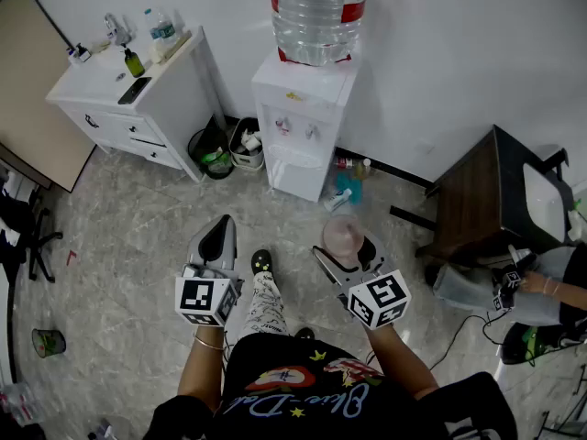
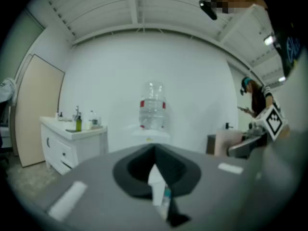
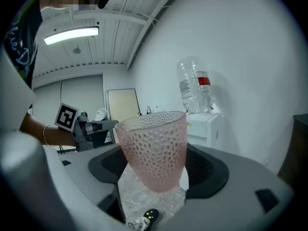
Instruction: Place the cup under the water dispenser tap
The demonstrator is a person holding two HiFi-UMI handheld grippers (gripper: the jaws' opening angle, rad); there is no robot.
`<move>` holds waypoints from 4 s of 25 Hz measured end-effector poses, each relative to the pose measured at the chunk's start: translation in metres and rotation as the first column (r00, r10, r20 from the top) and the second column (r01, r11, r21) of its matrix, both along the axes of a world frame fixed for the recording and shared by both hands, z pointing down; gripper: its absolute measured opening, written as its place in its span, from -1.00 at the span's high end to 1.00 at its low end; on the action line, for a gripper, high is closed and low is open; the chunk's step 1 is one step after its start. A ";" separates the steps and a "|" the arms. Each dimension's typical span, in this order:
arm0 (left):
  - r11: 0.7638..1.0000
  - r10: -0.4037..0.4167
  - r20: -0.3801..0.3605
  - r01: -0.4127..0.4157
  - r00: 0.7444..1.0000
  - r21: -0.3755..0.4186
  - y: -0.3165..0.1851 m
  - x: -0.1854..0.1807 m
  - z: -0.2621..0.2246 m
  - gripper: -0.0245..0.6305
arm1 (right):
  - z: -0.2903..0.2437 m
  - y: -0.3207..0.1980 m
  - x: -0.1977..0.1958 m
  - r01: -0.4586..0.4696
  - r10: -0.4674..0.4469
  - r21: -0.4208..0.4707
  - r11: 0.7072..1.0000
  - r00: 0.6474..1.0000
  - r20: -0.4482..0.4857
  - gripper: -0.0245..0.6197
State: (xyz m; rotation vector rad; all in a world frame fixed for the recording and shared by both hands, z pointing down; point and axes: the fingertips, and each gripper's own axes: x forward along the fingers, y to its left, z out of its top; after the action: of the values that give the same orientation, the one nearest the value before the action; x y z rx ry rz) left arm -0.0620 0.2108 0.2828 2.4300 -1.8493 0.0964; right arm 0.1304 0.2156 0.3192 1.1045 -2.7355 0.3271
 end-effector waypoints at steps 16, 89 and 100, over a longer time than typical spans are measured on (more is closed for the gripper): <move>0.972 0.154 -0.087 -0.166 0.984 -0.164 -0.247 -0.062 0.149 0.96 | 0.157 -0.285 -0.128 -0.213 0.211 -0.096 0.972 0.977 -0.022 -0.15; 0.925 0.379 0.016 -0.378 0.925 -0.035 -0.247 -0.001 -0.025 0.96 | -0.038 -0.248 -0.092 -0.051 0.052 -0.023 0.998 0.995 0.082 0.88; 0.922 0.388 0.041 -0.387 0.921 -0.020 -0.250 0.003 -0.024 0.96 | -0.037 -0.248 -0.083 -0.060 0.061 -0.017 0.998 0.996 0.070 0.88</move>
State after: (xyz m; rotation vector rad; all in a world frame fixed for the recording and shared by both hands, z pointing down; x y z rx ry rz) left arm -0.0586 -0.0390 0.2584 2.7715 -1.3474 0.1868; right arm 0.0475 -0.0321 0.2823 1.1958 -2.7596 0.4015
